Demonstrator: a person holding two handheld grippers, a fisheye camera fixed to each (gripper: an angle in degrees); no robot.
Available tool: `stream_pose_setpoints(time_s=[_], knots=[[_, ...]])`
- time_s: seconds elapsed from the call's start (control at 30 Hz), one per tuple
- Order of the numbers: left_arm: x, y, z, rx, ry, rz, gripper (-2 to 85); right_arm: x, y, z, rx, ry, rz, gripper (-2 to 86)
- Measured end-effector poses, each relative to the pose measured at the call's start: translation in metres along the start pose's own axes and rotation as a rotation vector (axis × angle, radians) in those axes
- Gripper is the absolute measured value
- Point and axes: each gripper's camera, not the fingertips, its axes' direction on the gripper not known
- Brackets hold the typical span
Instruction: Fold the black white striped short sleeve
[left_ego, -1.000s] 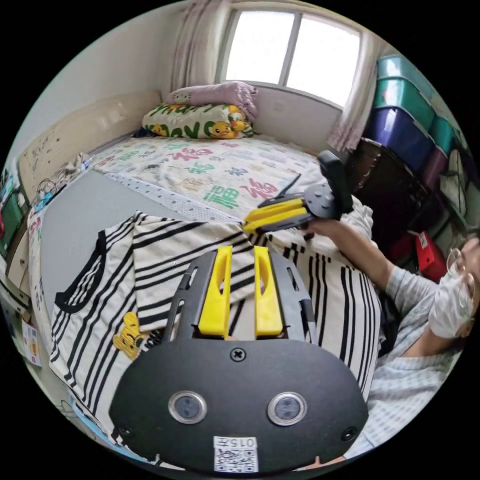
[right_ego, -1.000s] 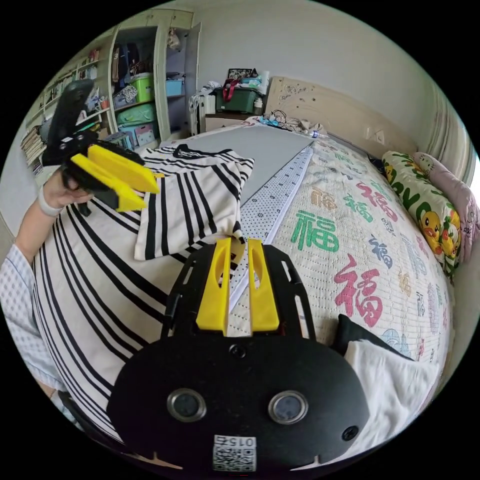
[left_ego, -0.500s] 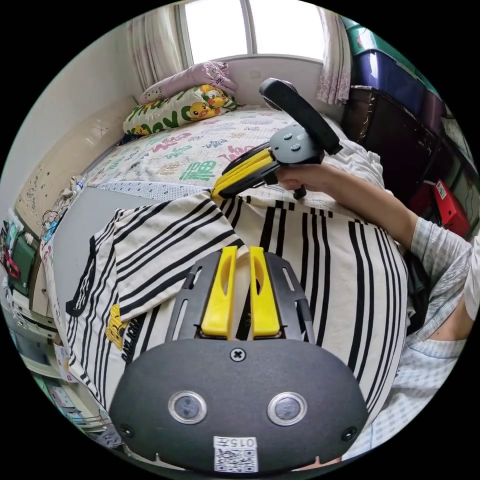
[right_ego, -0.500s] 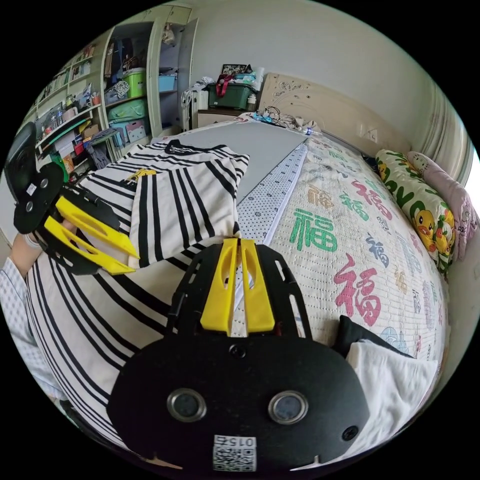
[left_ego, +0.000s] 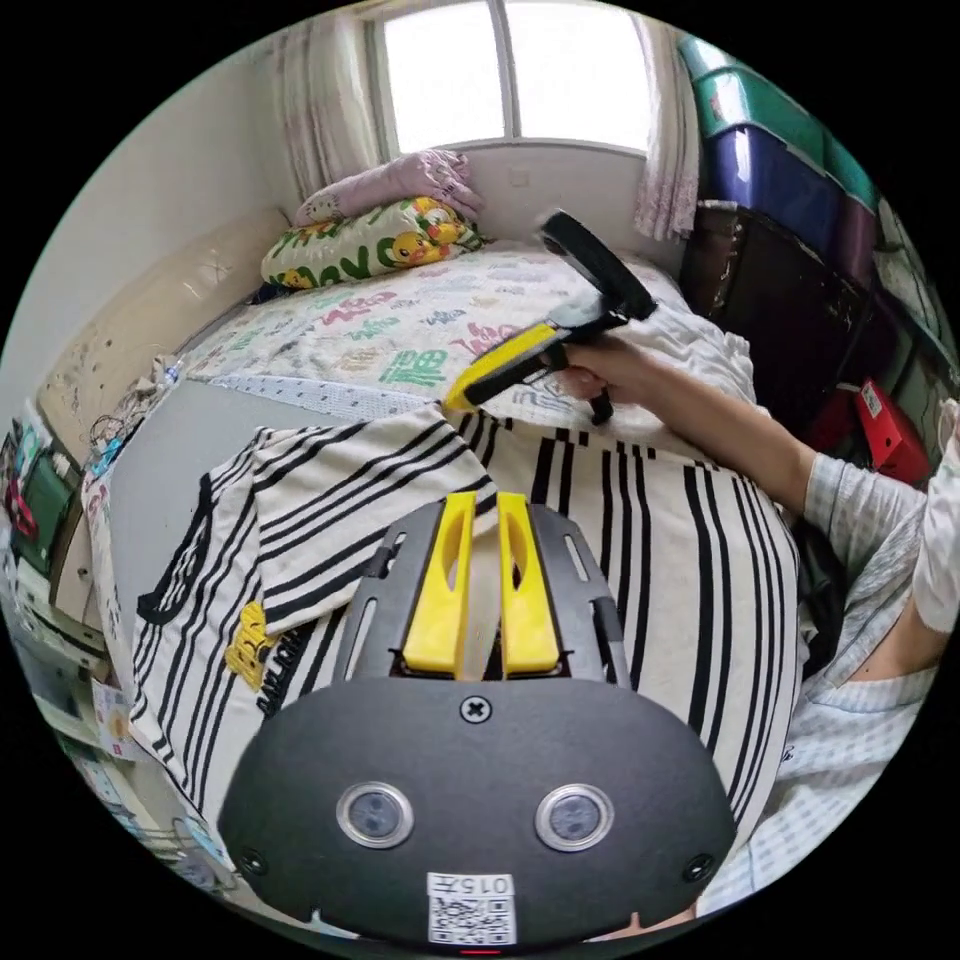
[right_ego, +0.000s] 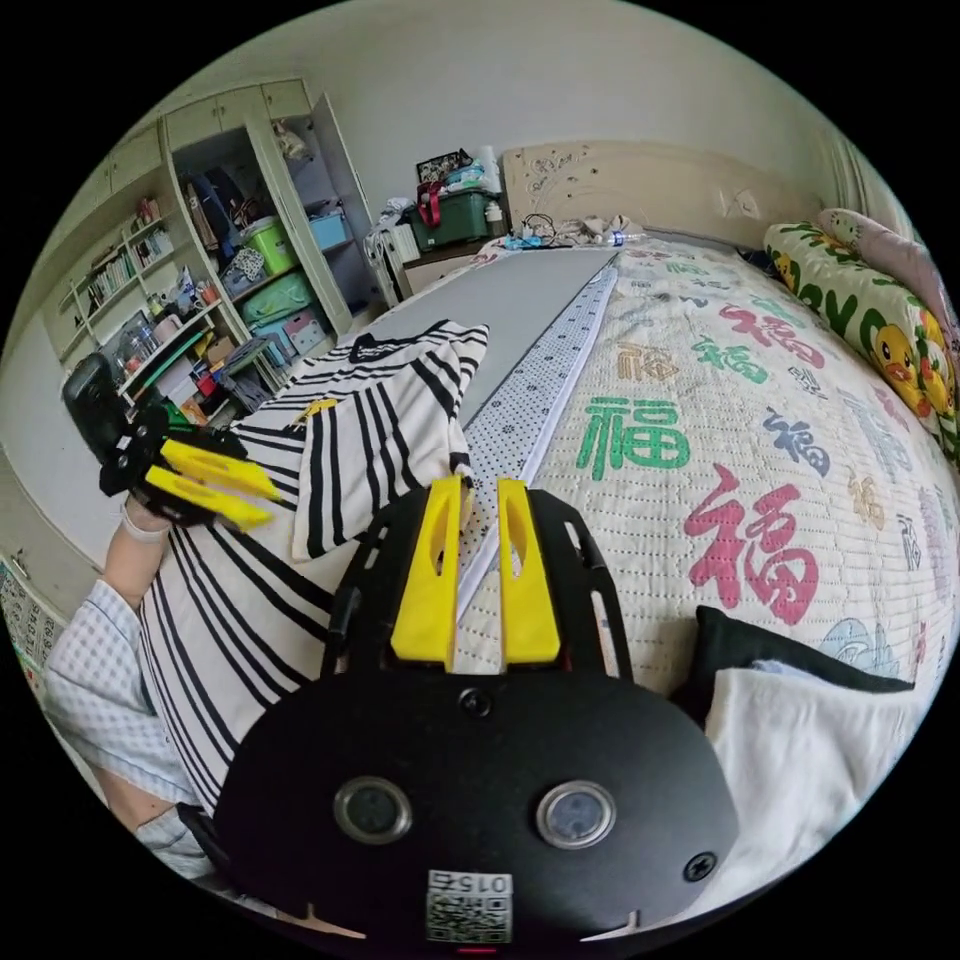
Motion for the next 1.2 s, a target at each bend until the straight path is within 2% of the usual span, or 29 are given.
stream_pose_setpoints(time_s=[0.07, 0.17, 0.23, 0.3, 0.43, 0.5, 0.6, 0.87, 0.93, 1.03, 1.2], knots=[[-0.038, 0.023, -0.027, 0.074, -0.078, -0.147, 5.8, -0.008, 0.008, -0.022, 0.067, 0.062, -0.01, 7.3], [-0.091, 0.067, -0.026, 0.026, -0.198, -0.33, 7.7, -0.04, 0.019, -0.05, 0.182, 0.021, -0.138, 7.2], [-0.115, 0.089, -0.008, -0.043, -0.143, -0.409, 8.5, -0.061, 0.022, -0.047, 0.152, -0.038, -0.232, 7.4], [-0.132, 0.108, 0.008, -0.087, -0.073, -0.481, 9.2, -0.085, 0.025, -0.029, 0.022, -0.133, -0.36, 8.1], [-0.119, 0.114, 0.023, -0.121, -0.036, -0.462, 7.8, -0.104, 0.031, 0.003, -0.146, -0.114, -0.439, 9.0], [-0.104, 0.112, 0.032, -0.149, -0.071, -0.445, 3.8, -0.111, 0.037, 0.015, -0.2, -0.071, -0.479, 8.2], [-0.081, 0.11, 0.04, -0.156, -0.083, -0.394, -0.1, -0.119, 0.045, 0.016, -0.192, -0.035, -0.518, 7.2], [-0.053, 0.111, 0.04, -0.138, -0.193, -0.397, 1.7, -0.112, 0.05, 0.012, -0.173, -0.077, -0.489, 5.5], [-0.054, 0.115, 0.054, -0.161, -0.177, -0.42, 4.7, -0.112, 0.051, 0.014, -0.181, -0.072, -0.483, 6.1], [-0.054, 0.118, 0.08, -0.165, -0.055, -0.444, 7.1, -0.114, 0.053, 0.018, -0.192, -0.061, -0.487, 6.9], [-0.04, 0.115, 0.098, -0.132, -0.049, -0.449, 1.7, -0.118, 0.054, 0.022, -0.19, -0.052, -0.492, 6.6]])
